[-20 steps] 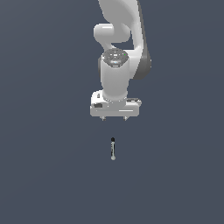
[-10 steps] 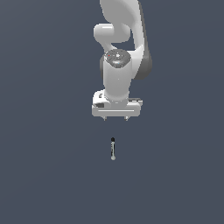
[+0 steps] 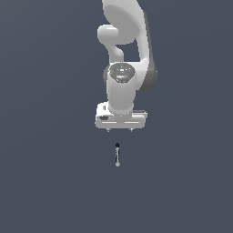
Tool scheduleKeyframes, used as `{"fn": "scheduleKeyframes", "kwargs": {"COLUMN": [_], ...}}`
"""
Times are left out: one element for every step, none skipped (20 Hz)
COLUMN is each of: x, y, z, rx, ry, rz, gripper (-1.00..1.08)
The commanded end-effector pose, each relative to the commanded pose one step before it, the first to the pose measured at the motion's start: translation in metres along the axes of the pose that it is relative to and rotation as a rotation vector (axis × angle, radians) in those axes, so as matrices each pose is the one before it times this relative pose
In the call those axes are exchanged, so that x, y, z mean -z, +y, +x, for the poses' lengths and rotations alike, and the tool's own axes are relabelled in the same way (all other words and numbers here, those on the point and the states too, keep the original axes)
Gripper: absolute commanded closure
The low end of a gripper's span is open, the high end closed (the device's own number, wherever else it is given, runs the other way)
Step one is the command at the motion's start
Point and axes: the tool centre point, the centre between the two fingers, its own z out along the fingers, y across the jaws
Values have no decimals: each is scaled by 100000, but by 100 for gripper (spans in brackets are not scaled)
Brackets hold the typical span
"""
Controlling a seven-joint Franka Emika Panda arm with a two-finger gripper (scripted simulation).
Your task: Pick up the object and move it to a goal position.
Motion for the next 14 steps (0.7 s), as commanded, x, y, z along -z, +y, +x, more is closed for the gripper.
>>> {"fn": "scheduleKeyframes", "kwargs": {"x": [-1119,-525,-569,-616,-650,-631,-601,-569,-537,-502,-468,-430,-391,-352], "y": [105,52,50,57,54,64,56,49,51,44,50,43,36,28], "z": [857,398,414,429,433,401,365,332,300,270,242,216,190,167], "rx": [179,80,93,94,105,82,82,83,68,68,48,48,48,47], "ry": [-28,15,17,17,20,16,16,17,14,14,10,11,11,11], "rz": [-74,-24,-25,-22,-21,-13,-10,-7,-3,-1,1,2,3,4], "gripper": [-92,-92,-92,-92,-92,-92,-92,-92,-92,-92,-92,-92,-92,-92]}}
